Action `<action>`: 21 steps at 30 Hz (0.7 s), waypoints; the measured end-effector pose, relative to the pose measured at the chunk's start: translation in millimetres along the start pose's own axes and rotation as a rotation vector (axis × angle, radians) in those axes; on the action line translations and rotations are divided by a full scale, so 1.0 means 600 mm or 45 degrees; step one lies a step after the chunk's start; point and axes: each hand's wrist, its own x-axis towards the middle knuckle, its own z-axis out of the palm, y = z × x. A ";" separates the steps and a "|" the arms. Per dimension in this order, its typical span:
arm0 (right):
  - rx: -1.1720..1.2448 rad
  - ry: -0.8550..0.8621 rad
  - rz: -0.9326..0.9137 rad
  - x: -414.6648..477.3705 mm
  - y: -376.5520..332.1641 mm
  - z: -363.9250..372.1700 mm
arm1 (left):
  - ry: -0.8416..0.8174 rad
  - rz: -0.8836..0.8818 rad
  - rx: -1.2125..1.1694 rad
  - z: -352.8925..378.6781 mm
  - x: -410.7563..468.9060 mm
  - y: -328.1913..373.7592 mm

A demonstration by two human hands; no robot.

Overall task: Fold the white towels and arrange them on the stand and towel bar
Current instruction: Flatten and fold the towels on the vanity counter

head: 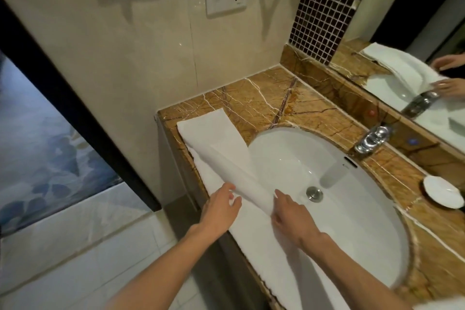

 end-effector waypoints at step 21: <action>-0.112 0.318 -0.291 -0.072 0.036 -0.021 | -0.035 -0.420 -0.752 0.084 -0.078 0.114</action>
